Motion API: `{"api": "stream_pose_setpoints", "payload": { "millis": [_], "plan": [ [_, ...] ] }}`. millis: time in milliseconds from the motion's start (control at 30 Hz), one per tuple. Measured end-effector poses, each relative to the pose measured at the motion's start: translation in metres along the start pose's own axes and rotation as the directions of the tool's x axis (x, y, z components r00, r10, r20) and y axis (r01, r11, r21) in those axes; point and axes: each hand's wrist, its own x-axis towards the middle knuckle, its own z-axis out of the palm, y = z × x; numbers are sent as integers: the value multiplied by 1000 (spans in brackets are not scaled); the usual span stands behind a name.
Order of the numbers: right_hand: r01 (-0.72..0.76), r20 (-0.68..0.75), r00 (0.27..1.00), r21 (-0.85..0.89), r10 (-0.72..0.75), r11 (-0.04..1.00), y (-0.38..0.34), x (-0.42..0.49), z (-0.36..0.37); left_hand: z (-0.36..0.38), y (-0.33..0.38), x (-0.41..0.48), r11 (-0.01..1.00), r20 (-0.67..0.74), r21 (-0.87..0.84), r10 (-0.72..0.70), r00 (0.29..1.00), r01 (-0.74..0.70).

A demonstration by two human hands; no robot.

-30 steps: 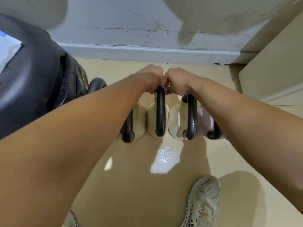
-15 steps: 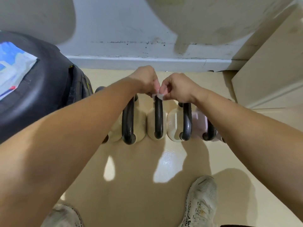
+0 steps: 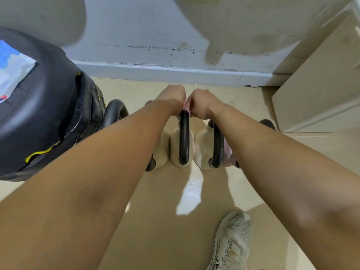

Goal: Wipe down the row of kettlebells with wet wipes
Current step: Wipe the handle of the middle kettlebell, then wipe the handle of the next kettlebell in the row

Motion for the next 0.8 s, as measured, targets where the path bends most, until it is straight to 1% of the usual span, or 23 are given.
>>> {"api": "stream_pose_setpoints", "payload": {
  "millis": [100, 200, 300, 367, 433, 500, 533, 600, 667, 733, 800],
  "plan": [
    [-1, 5, 1000, 6, 1, 1000, -1, -2, -1, -4, 0, -1, 999, 12, -36, -22, 1000, 22],
    [31, -62, 998, 53, -28, 998, -2, -18, -15, -19, 2, -10, 998, -8, -67, -7, 1000, 6],
    [75, -73, 995, 82, -69, 994, -9, -53, -20, -24, 0, -42, 992, -26, -127, 19, 999, -22],
    [68, -63, 996, 90, -63, 994, -12, -77, -10, -19, -4, -68, 979, -19, -201, -9, 1000, 5],
    [37, -14, 999, 112, -36, 993, -16, -104, 0, -10, -6, -96, 956, 4, -291, -25, 1000, 25],
    [12, 93, 995, 93, -21, 996, -18, -130, 4, 0, -5, -125, 937, 16, -349, -23, 1000, 27],
    [6, 148, 989, 61, -15, 998, -20, -144, 3, 6, -4, -139, 927, -4, -374, -21, 1000, 18],
    [-9, 243, 970, 16, 5, 1000, -22, -160, -2, 15, -1, -159, 886, -51, -463, -52, 997, 23],
    [-38, 273, 961, -1, 37, 999, -24, -179, -13, 18, 5, -179, 833, -92, -553, -89, 992, 23],
    [-38, 220, 975, -13, 40, 999, -25, -197, -31, 10, 17, -196, 781, -114, -624, -111, 987, 16],
    [-20, 155, 988, -26, 24, 999, -28, -213, -52, -8, 31, -211, 727, -132, -687, -97, 986, -20]
  ]
}}
